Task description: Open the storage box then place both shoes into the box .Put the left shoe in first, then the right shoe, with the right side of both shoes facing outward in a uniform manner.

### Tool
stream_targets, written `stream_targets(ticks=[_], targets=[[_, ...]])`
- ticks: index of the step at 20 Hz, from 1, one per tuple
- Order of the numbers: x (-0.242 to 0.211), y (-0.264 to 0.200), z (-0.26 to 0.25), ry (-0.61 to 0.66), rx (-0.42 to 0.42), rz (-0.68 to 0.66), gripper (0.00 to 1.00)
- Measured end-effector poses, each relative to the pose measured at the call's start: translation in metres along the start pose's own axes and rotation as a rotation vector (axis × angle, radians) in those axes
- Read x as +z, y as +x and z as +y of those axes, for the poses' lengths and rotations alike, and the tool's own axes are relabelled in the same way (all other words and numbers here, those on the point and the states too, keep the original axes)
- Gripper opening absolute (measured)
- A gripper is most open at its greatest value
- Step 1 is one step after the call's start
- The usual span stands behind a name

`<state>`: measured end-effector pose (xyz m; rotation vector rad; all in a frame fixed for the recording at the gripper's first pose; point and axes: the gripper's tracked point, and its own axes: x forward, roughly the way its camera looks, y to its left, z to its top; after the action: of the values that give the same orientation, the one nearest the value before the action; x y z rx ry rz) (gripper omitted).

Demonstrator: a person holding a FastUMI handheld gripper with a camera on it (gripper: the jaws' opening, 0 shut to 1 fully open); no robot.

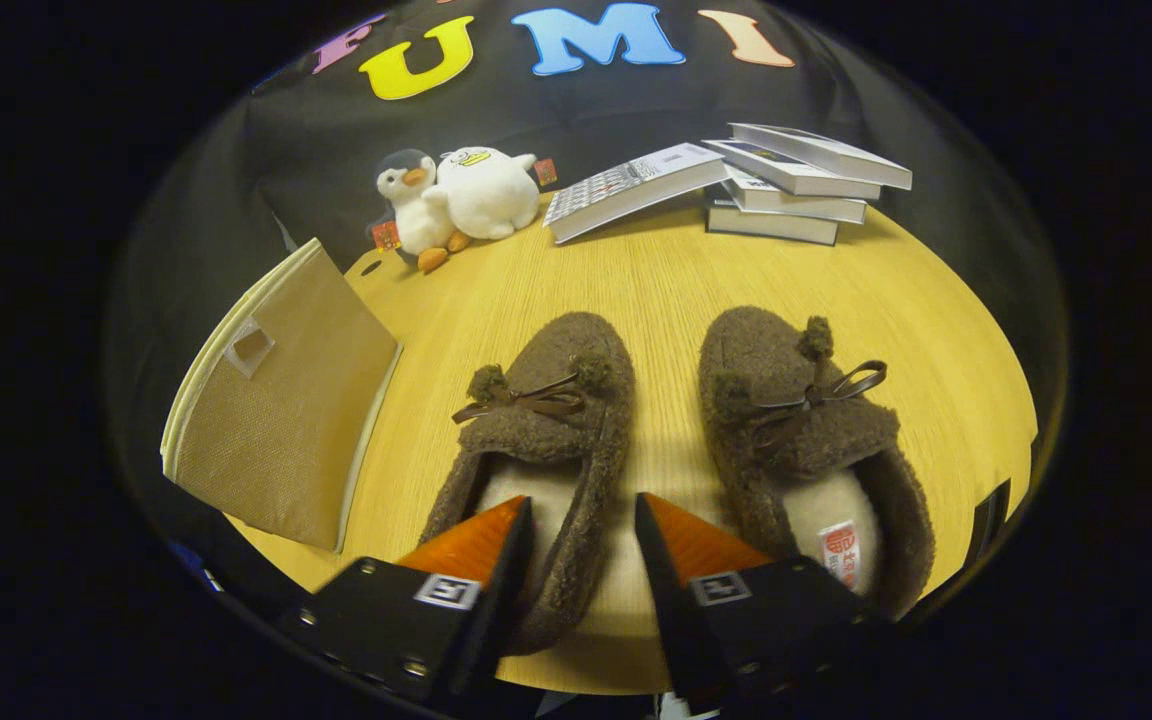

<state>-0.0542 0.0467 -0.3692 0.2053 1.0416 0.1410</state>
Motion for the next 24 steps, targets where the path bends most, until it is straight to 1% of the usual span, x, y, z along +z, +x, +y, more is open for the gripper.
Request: stream_targets(ticks=[2, 3, 4, 6, 8, 9, 10, 13, 16, 20, 24], targets=[[-0.003, 0.003, 0.003, -0.001, -0.008, 0.022, 0.37], [-0.002, 0.004, 0.003, -0.004, -0.005, 0.033, 0.39], [0.002, 0.002, 0.0, 0.014, -0.023, 0.014, 0.41], [-0.001, 0.005, 0.0, 0.067, -0.021, 0.03, 0.07], [0.0, 0.002, 0.001, 0.097, -0.017, 0.049, 0.07], [0.013, -0.001, -0.003, 0.139, -0.016, 0.034, 0.07], [0.004, -0.001, 0.003, 0.154, 0.005, 0.046, 0.0], [0.004, -0.006, 0.008, 0.223, 0.029, 0.071, 0.0], [0.013, -0.016, 0.016, 0.276, 0.049, 0.057, 0.0], [0.041, -0.037, 0.038, 0.316, 0.094, 0.016, 0.0], [0.08, -0.063, 0.069, 0.343, 0.143, -0.04, 0.0]])
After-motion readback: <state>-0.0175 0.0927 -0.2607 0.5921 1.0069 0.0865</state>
